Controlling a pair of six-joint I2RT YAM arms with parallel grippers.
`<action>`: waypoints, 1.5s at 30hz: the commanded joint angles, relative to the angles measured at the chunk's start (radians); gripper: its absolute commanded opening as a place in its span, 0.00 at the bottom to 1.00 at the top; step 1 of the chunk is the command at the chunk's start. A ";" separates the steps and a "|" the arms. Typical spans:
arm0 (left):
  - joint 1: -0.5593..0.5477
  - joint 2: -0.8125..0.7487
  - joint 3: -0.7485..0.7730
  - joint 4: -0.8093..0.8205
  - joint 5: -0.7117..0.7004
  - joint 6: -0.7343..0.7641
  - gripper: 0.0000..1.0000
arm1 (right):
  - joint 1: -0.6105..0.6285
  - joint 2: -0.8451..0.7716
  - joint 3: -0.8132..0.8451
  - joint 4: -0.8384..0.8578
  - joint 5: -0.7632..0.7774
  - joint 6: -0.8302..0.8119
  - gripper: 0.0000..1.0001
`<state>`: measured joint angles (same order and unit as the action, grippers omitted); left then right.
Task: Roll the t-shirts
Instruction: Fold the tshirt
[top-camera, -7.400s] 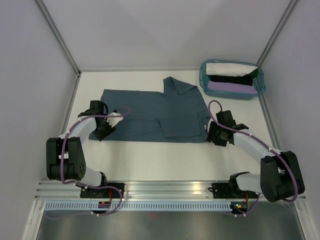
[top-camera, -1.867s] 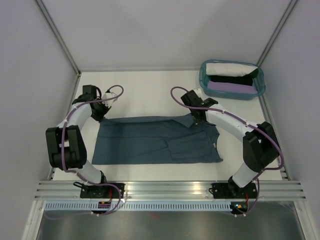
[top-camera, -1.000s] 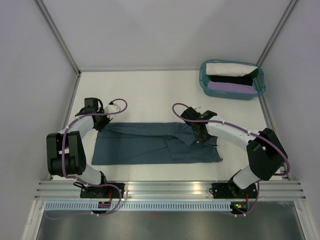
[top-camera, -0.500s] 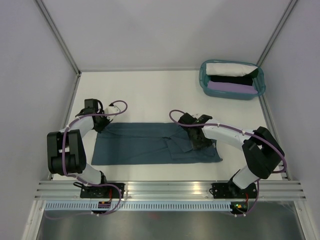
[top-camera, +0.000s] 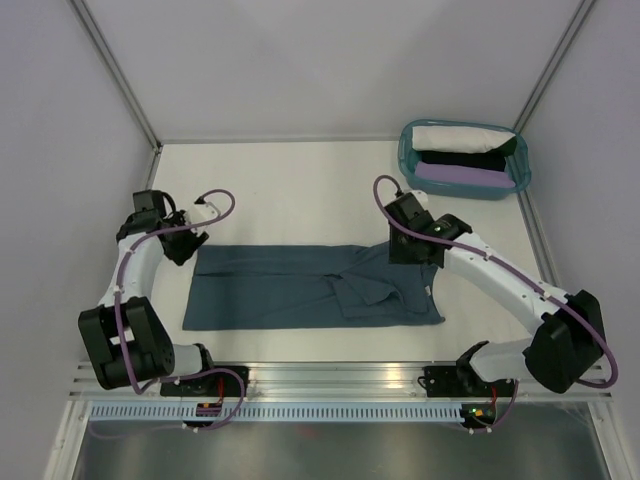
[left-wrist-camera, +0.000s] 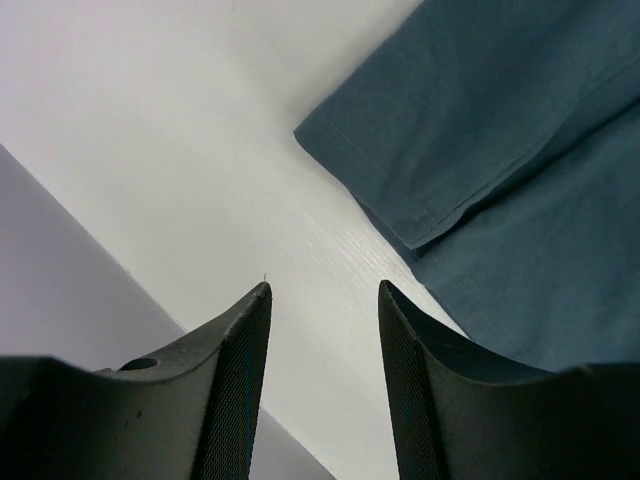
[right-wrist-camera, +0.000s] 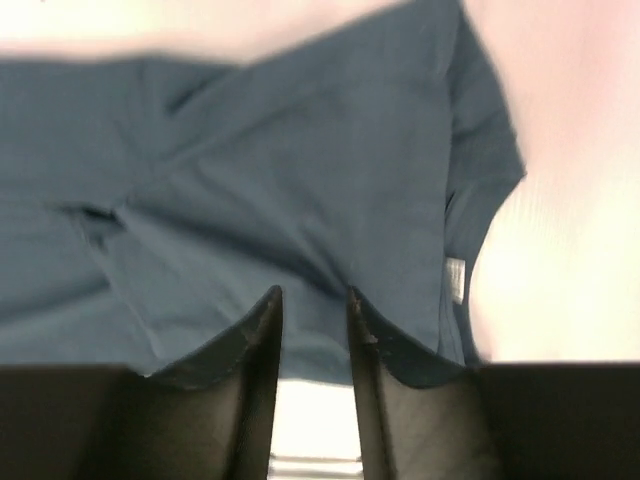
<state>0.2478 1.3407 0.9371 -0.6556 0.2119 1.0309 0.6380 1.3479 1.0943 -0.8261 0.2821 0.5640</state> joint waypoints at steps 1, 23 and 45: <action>0.001 -0.015 0.091 -0.142 0.116 0.035 0.52 | -0.075 0.023 -0.033 0.185 -0.102 0.022 0.26; -1.271 0.375 0.324 0.204 -0.046 -0.480 0.64 | -0.211 0.051 -0.234 0.242 -0.150 0.054 0.21; -1.389 0.633 0.428 0.260 -0.183 -0.473 0.57 | -0.390 -0.033 -0.522 0.344 -0.261 0.111 0.39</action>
<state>-1.1355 1.9827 1.3594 -0.4168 0.0532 0.5724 0.2504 1.2938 0.6144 -0.5285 0.0330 0.6590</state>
